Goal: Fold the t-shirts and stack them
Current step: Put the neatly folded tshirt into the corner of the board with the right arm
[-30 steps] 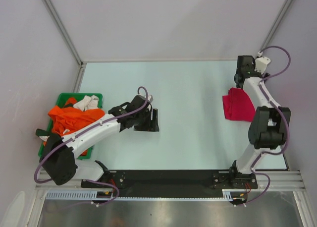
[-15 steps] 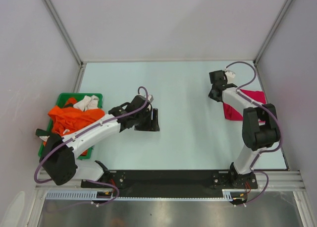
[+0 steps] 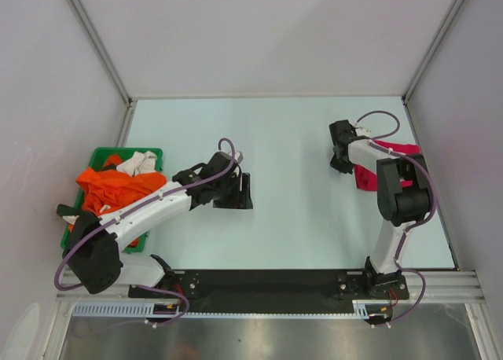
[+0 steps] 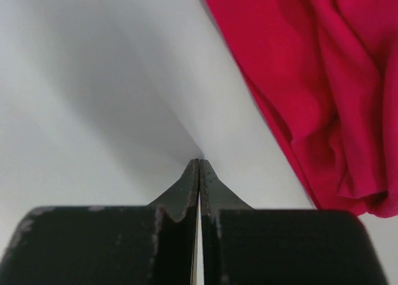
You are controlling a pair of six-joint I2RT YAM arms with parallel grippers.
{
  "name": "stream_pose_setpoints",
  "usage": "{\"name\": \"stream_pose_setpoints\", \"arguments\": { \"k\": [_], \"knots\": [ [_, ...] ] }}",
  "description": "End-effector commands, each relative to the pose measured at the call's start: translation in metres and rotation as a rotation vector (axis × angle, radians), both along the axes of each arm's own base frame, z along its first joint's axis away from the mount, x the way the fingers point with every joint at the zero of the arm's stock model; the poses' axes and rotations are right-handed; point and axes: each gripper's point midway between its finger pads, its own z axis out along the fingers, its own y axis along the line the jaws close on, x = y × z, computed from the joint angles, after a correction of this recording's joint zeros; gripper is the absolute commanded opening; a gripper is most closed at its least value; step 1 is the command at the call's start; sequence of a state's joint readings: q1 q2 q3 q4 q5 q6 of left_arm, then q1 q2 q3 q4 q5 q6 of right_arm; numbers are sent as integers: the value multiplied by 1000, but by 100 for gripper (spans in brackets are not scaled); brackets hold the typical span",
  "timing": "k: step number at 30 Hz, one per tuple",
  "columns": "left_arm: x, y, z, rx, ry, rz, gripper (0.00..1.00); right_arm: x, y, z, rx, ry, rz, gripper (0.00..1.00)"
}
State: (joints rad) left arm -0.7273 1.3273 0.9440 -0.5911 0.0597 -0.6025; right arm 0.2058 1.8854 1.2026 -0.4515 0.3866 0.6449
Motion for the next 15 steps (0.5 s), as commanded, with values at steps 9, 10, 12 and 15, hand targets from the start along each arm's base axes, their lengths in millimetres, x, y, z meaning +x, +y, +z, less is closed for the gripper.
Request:
{"name": "stream_pose_setpoints", "arguments": {
  "k": [9,10,12,15],
  "knots": [
    [4,-8,4,-29,-1,17,68,-28,-43,-11,-60,83,-113,0],
    [4,-8,4,-30,0,20,68,-30,-45,-8,-63,79,-119,0],
    [5,-8,4,-30,1,23,68,-34,-51,-8,-67,81,-128,0],
    [5,-9,3,-31,1,24,68,-39,-56,-4,-76,84,-137,0]
  ]
}}
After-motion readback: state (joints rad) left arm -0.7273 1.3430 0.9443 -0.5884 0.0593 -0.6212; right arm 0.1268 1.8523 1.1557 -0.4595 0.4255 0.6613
